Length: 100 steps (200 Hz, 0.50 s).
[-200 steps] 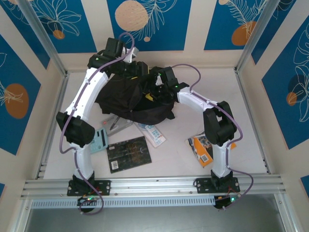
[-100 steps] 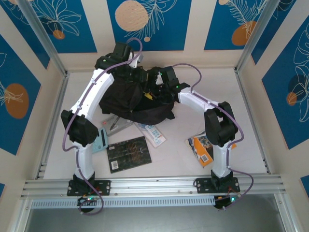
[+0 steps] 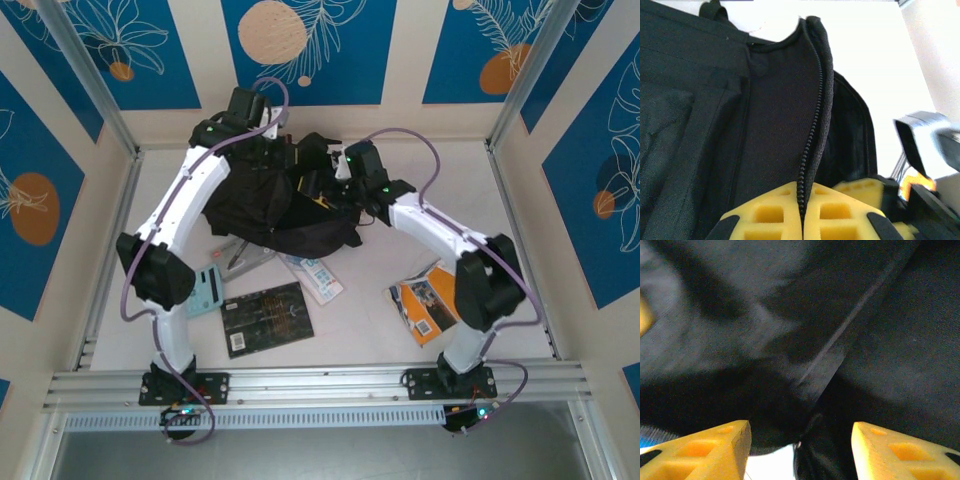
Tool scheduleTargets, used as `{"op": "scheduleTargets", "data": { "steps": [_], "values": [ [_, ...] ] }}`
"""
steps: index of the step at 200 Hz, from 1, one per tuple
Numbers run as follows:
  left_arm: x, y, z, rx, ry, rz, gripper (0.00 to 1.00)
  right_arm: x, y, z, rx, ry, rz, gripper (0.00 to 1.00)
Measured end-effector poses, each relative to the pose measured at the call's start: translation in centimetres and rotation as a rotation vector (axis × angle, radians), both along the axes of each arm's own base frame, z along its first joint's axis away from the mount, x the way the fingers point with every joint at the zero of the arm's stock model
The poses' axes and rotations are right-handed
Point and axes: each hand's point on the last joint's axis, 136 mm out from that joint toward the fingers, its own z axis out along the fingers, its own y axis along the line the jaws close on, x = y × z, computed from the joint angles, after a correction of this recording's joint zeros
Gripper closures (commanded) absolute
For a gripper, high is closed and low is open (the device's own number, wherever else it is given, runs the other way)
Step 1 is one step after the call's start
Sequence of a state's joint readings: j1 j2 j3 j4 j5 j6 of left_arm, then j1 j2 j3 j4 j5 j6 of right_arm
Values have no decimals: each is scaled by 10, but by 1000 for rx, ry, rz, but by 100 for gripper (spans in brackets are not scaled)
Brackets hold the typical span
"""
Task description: Pack books, pencil case, and school supplies into a backpack
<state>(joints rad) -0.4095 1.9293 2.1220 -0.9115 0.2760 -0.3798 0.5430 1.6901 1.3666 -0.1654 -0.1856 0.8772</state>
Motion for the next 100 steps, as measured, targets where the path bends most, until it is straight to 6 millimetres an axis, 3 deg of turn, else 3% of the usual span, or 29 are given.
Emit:
{"op": "scheduleTargets", "data": {
  "steps": [22, 44, 69, 100],
  "values": [
    [-3, 13, 14, -48, -24, 50, 100, -34, 5, 17, -26, -99, 62, 44],
    [-5, 21, 16, -105, -21, 92, 100, -74, 29, 11, -57, -153, 167, 44],
    [-4, 16, 6, -164, 12, 95, 100, -124, 73, -30, -122, -131, 323, 46],
    [-5, 9, -4, -207, 44, 87, 100, -162, 122, -100, -222, -17, 471, 47]
  ]
}}
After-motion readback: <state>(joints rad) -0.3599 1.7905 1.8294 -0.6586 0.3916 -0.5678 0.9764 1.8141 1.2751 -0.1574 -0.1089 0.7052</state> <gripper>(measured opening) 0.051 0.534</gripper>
